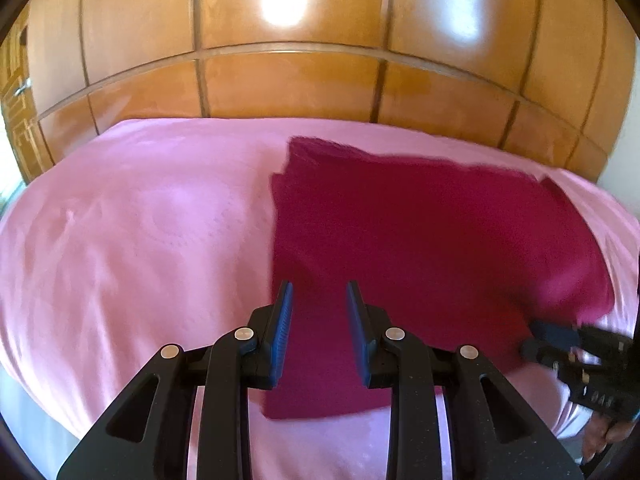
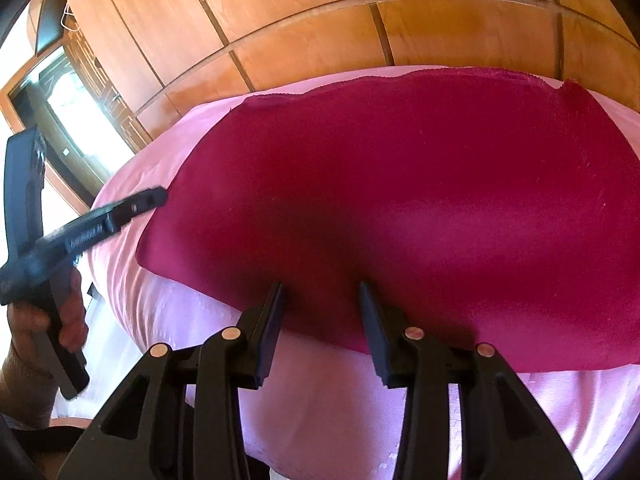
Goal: Fold small clothes
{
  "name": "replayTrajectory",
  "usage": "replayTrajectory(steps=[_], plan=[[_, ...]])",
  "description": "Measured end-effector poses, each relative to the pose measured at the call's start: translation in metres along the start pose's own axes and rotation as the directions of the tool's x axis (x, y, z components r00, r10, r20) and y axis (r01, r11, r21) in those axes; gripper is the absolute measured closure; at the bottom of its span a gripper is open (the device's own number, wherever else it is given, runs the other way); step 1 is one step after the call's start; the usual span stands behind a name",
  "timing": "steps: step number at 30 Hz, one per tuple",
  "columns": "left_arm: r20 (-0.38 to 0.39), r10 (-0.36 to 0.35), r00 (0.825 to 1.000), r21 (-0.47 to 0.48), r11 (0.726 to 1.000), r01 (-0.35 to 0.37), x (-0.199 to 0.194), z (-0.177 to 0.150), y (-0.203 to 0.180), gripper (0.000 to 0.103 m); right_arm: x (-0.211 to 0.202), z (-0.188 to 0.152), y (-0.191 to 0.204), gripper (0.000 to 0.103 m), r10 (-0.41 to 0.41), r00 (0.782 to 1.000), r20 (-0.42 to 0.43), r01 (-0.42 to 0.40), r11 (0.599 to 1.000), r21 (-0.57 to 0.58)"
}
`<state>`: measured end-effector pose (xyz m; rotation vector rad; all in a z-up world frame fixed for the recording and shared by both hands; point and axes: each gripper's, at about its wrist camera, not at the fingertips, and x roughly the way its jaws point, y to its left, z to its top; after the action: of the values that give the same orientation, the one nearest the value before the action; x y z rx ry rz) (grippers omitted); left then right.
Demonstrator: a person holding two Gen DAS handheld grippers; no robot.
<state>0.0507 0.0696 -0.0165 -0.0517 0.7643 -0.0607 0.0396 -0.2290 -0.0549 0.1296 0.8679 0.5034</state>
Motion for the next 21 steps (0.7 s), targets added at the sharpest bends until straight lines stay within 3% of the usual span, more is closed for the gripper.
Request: replayTrajectory(steps=[3,8,15,18,20,21], plan=[[-0.012,-0.022,1.0,-0.09,0.996,0.021,0.011,0.019,0.024,0.077,0.0,0.0,-0.001,0.064,0.007,1.0,0.002,-0.007,1.0,0.006],[-0.066,-0.137,0.988,-0.252,0.961,0.116,0.048,0.052,0.062,0.077,-0.001,-0.001,-0.001,0.064,0.016,1.0,0.011,-0.016,1.0,0.027],[-0.13,-0.219,0.967,-0.305,0.937,0.171,0.093,0.075,0.061,0.077,-0.002,-0.001,-0.002,0.063,0.024,1.0,0.016,-0.025,0.999,0.035],[-0.139,-0.221,0.965,-0.304,0.937,0.171,0.104,0.079,0.059,0.078,-0.003,-0.001,-0.003,0.062,0.029,0.999,0.017,-0.03,0.999,0.041],[-0.138,-0.152,0.979,-0.275,0.955,0.11,0.108,0.08,0.056,0.093,-0.003,-0.001,-0.003,0.062,0.031,0.999,0.018,-0.032,0.999,0.041],[-0.14,-0.126,0.982,-0.265,0.96,0.085,0.11,0.08,0.053,0.093,-0.003,-0.001,-0.003,0.062,0.033,0.999,0.019,-0.034,0.999,0.04]])
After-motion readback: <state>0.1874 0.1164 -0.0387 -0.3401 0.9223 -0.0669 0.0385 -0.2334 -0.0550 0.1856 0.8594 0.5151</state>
